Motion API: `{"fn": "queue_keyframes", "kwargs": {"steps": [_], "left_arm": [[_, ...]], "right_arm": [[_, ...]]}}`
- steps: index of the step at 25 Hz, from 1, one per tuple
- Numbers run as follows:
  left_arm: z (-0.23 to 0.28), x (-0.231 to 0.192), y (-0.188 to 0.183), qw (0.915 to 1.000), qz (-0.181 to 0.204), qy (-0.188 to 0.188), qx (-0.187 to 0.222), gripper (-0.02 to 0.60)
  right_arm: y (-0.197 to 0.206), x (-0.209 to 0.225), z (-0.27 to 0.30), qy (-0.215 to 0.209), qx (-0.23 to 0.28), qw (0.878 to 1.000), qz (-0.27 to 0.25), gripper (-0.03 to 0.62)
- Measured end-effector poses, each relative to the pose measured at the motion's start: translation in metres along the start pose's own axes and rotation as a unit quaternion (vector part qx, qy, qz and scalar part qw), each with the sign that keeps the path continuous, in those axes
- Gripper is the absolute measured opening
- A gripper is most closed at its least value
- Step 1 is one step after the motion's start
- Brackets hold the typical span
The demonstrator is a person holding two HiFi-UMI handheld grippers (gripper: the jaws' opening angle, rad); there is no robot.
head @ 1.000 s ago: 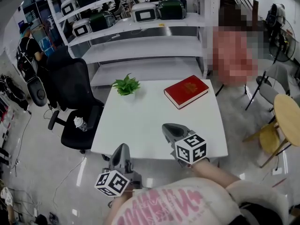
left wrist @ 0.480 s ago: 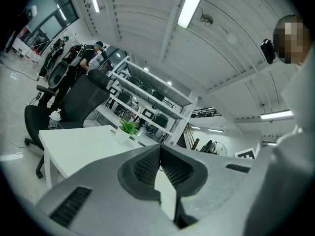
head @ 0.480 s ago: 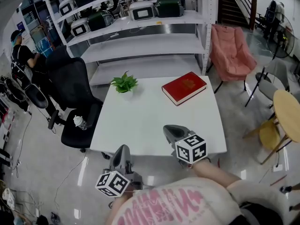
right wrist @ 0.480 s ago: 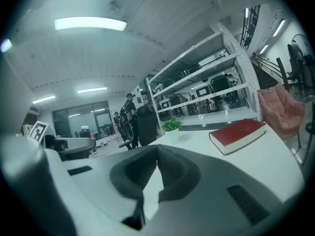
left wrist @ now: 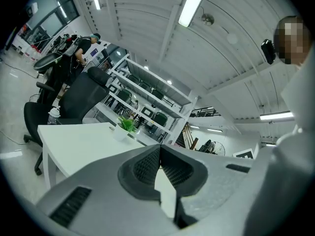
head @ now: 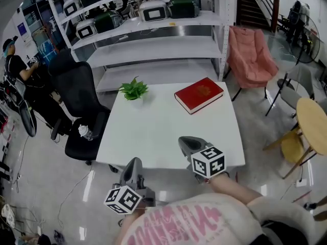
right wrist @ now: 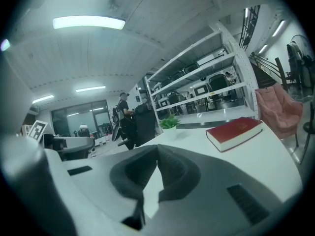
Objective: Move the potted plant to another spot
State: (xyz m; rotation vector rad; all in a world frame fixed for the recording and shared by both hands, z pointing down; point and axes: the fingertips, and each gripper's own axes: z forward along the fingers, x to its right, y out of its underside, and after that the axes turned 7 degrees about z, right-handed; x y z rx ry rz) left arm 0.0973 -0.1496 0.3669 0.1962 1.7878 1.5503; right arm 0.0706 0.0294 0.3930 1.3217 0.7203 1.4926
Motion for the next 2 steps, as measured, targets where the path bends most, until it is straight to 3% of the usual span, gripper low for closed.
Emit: {"fn": "queue_keyframes", "kwargs": {"steps": [2], "left_arm": [[-0.0002, 0.0008, 0.0021, 1.0000, -0.001, 0.000, -0.002, 0.003]], "right_arm": [[0.0020, 0.0017, -0.0010, 0.002, -0.001, 1.000, 0.002, 0.008]]}}
